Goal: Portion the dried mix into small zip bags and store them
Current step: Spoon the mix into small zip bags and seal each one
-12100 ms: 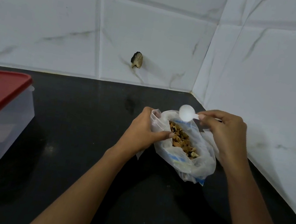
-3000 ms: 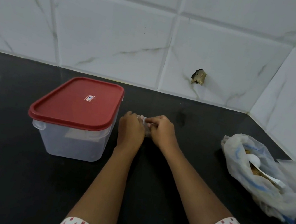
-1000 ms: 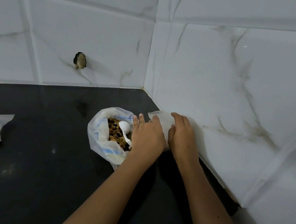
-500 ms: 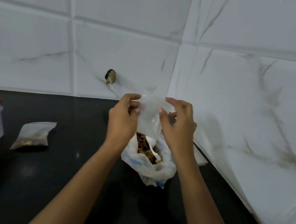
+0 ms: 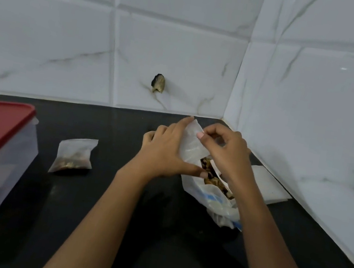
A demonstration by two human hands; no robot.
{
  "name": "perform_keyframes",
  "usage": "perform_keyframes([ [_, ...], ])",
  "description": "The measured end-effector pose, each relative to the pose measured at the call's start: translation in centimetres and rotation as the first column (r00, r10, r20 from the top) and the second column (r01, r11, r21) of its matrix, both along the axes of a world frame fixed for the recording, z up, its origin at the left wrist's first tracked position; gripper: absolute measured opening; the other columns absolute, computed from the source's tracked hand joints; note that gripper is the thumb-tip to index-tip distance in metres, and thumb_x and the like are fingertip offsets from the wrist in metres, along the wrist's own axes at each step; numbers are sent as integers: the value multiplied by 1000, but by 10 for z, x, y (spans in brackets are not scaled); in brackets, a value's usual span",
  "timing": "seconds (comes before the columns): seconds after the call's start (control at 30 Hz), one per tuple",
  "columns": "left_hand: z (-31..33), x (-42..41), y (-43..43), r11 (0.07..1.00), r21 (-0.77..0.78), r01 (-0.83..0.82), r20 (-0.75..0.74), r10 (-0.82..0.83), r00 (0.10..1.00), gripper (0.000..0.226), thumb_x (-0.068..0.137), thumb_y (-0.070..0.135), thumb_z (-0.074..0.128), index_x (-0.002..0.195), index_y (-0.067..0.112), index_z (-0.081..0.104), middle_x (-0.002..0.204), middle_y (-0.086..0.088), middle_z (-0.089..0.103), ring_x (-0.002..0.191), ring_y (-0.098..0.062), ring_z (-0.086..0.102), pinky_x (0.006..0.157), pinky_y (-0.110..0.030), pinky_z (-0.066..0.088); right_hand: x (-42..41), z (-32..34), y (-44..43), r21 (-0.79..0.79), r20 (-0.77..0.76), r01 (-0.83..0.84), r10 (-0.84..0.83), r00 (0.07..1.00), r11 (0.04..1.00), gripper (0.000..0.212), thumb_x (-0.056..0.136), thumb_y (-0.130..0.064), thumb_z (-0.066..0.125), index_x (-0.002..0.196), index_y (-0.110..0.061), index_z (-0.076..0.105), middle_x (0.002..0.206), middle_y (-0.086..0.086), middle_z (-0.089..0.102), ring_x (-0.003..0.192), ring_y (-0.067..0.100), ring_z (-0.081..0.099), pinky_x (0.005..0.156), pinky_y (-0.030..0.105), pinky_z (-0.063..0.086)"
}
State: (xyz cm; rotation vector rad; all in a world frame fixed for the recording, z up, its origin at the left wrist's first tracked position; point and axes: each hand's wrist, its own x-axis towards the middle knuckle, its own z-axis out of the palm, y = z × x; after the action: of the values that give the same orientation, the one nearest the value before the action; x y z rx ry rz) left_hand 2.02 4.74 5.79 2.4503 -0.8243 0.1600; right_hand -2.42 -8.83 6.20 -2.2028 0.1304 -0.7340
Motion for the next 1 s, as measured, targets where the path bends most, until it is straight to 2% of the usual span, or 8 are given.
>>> perform_keyframes([
  [0.07, -6, -1, -3, 999, 21, -32, 54, 31, 998, 107, 63, 63, 70, 147, 31, 12, 147, 9, 30, 135, -17, 27, 109, -41, 16, 2, -3, 0, 71, -32, -79, 81, 996, 994, 17, 74, -53, 52, 73, -39, 62, 74, -14, 68, 92, 12, 62, 99, 53, 37],
  [0.2, -7, 3, -1, 991, -130, -36, 56, 44, 997, 79, 74, 55, 65, 140, 26, 32, 140, 8, 42, 129, -16, 38, 105, -40, 26, 0, -3, 2, 91, -58, -160, 166, 984, 983, 26, 79, -57, 45, 77, -35, 59, 80, -15, 68, 92, 10, 62, 102, 52, 36],
  [0.4, -3, 6, 9, 965, -247, 85, -31, -95, 995, 46, 81, 40, 64, 123, 25, 54, 101, 9, 62, 97, -13, 60, 88, -39, 51, -8, 1, 6, 146, -103, -320, 336, 936, 936, 10, 93, -30, 52, 102, -27, 55, 94, -5, 71, 96, 10, 64, 96, 35, 46],
  [0.63, -6, 5, 7, 954, -258, 152, -83, -179, 980, 52, 77, 44, 69, 120, 21, 50, 101, 4, 62, 87, -9, 60, 79, -32, 53, -10, 2, 8, 110, -48, -387, 394, 918, 916, 35, 94, -22, 51, 126, -35, 41, 90, 8, 72, 86, 17, 68, 81, 33, 56],
  [0.77, -8, 7, 5, 955, -275, 113, -92, -143, 985, 58, 79, 43, 68, 126, 17, 47, 108, 3, 57, 89, -9, 54, 72, -24, 45, -15, 10, 1, 205, 54, -227, 220, 974, 952, 18, 95, -28, 48, 110, -25, 57, 85, -2, 71, 81, 9, 66, 78, 26, 51],
  [0.87, -8, 7, 5, 948, -291, 129, -139, -175, 975, 63, 79, 41, 67, 132, 20, 40, 124, 1, 52, 101, -9, 49, 74, -18, 43, -24, 10, -26, -2, -166, 44, -44, 985, 999, 22, 92, -35, 52, 99, -19, 65, 89, -2, 67, 85, 13, 61, 78, 28, 47],
  [0.93, -7, 3, 2, 941, -300, 158, -168, -215, 962, 62, 80, 41, 66, 132, 23, 38, 123, 5, 48, 101, -8, 47, 68, -11, 43, -32, 6, -41, -152, -426, 53, -113, 897, 987, 26, 88, -40, 58, 101, -19, 67, 94, -1, 64, 88, 13, 58, 74, 26, 44],
  [1.0, -8, 1, -2, 935, -309, 175, -182, -239, 954, 60, 80, 43, 65, 131, 25, 38, 123, 6, 48, 102, -8, 47, 70, -12, 45, -36, 5, -42, -161, -588, -10, -88, 804, 987, 27, 84, -39, 63, 101, -18, 69, 89, -4, 62, 82, 9, 56, 66, 22, 42],
])
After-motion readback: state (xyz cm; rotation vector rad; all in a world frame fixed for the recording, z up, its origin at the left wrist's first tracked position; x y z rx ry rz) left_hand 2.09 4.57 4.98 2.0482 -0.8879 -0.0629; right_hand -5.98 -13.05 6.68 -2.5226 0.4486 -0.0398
